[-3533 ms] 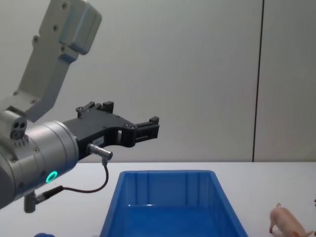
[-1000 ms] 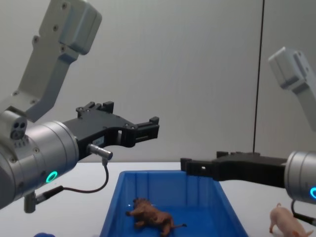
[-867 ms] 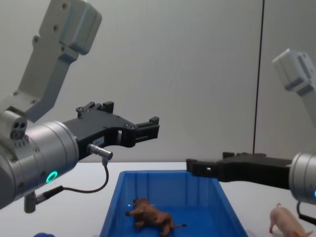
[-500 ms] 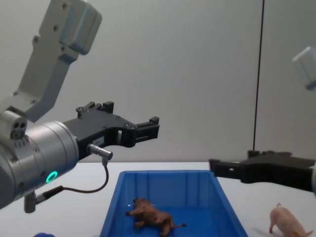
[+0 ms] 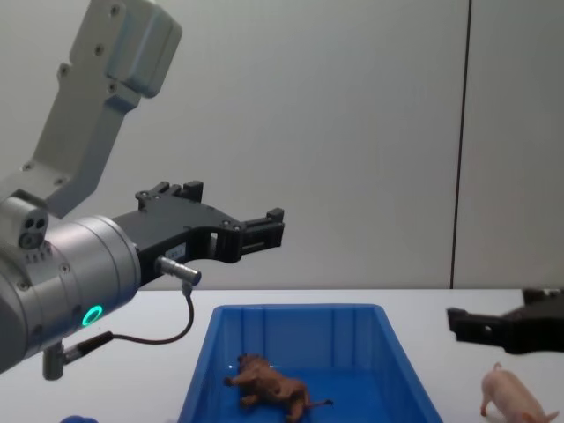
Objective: Pick up the two dolls from the table and place them into the box.
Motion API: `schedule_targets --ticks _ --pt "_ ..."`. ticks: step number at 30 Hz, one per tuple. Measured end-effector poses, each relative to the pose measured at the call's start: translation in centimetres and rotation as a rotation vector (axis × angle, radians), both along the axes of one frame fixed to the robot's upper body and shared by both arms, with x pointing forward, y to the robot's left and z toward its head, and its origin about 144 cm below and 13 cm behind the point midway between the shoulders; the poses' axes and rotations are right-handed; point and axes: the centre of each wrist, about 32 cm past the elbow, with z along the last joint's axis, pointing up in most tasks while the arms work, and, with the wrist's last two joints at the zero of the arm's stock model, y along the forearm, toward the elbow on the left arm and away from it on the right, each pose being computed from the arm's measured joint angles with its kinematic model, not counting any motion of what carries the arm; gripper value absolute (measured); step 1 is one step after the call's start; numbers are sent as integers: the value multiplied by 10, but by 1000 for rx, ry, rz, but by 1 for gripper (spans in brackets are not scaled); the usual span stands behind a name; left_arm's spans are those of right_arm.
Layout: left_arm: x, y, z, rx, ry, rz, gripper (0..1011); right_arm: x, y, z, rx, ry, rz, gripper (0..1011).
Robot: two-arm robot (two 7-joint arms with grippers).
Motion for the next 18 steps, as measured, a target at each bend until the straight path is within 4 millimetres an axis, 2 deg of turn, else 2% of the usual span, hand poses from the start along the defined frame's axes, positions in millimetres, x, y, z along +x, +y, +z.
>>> schedule_targets --ticks 18 --pt "0 0 0 0 0 0 1001 -11 -9 -21 -56 93 -52 1001"
